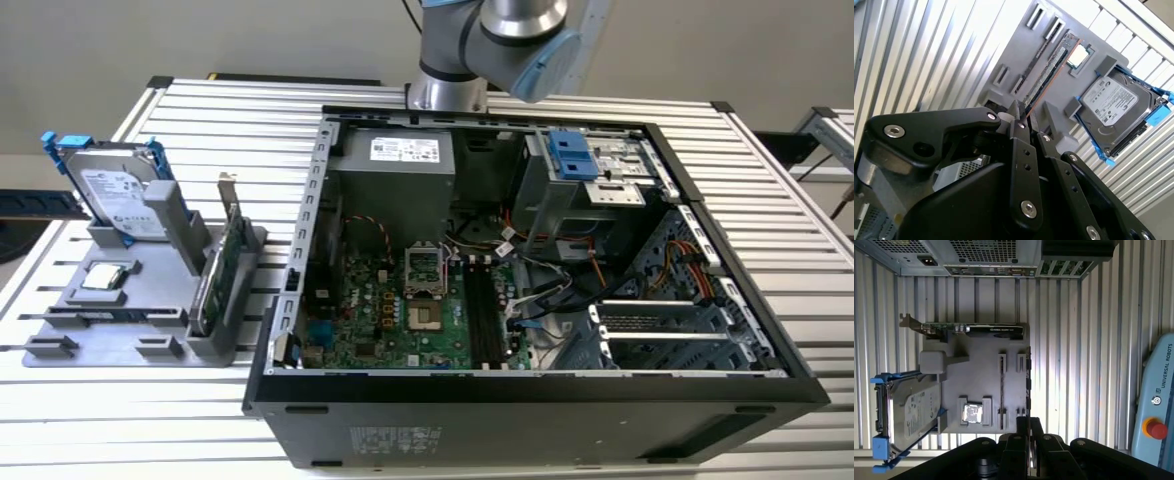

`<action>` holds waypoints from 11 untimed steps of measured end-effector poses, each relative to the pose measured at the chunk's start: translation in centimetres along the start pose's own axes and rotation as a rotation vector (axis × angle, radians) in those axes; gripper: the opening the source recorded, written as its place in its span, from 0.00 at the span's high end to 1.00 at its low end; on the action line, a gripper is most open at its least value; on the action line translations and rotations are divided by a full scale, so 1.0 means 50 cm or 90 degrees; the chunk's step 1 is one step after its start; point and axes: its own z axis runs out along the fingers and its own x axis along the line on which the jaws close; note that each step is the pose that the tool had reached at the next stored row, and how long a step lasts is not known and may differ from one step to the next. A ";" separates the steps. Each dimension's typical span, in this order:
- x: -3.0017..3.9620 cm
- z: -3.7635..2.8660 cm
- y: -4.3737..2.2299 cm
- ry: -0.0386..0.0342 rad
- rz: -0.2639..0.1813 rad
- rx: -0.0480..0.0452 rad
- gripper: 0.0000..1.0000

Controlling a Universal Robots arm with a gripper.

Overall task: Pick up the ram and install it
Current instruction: 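Pick up the ram and move it above insertion slot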

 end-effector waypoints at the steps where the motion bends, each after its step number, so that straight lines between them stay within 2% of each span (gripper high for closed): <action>1: 0.000 0.000 0.002 0.0000 0.000 0.0000 1.00; 11: 0.000 0.000 0.018 0.0000 0.000 0.0002 1.00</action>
